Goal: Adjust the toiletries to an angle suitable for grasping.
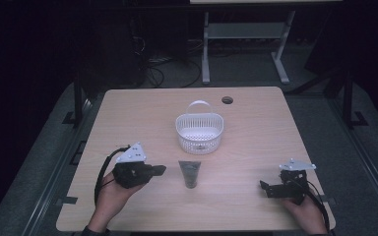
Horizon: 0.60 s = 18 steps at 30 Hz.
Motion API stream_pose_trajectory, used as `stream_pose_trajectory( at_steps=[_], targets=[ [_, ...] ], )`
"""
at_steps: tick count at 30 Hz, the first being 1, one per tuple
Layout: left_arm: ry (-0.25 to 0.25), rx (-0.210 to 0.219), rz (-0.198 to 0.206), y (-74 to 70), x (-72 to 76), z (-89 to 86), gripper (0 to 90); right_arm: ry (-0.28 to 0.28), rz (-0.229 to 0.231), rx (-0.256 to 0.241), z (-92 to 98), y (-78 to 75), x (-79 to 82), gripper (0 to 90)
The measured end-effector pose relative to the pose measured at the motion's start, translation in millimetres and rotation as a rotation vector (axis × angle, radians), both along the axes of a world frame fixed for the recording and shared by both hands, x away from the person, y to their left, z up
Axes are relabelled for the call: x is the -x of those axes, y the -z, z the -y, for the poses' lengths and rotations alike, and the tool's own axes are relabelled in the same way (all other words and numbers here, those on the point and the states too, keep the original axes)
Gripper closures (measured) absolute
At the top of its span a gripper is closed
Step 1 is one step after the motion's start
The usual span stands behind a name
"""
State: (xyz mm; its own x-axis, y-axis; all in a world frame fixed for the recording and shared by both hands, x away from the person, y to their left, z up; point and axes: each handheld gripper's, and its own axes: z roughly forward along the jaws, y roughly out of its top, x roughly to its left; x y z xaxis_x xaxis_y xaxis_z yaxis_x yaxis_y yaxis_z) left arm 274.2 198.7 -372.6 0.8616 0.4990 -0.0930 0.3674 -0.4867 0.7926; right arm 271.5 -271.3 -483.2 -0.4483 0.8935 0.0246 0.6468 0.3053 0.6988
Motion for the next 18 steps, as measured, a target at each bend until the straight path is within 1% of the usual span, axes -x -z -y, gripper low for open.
stream_pose_trajectory(
  at_steps=[9, 11, 18],
  targets=[
    [0.034, 0.000, 0.011, -7.5, -0.8, 10.7, 89.5, 0.000, 0.000, 0.000, 0.0, 0.0, 0.0, 0.0],
    [0.049, 0.002, 0.019, -10.6, -2.3, 15.6, 89.5, 0.000, 0.000, 0.000, 0.0, 0.0, 0.0, 0.0],
    [0.062, 0.008, 0.026, -13.9, -5.0, 23.3, 89.6, 0.000, 0.000, 0.000, 0.0, 0.0, 0.0, 0.0]
  ],
)
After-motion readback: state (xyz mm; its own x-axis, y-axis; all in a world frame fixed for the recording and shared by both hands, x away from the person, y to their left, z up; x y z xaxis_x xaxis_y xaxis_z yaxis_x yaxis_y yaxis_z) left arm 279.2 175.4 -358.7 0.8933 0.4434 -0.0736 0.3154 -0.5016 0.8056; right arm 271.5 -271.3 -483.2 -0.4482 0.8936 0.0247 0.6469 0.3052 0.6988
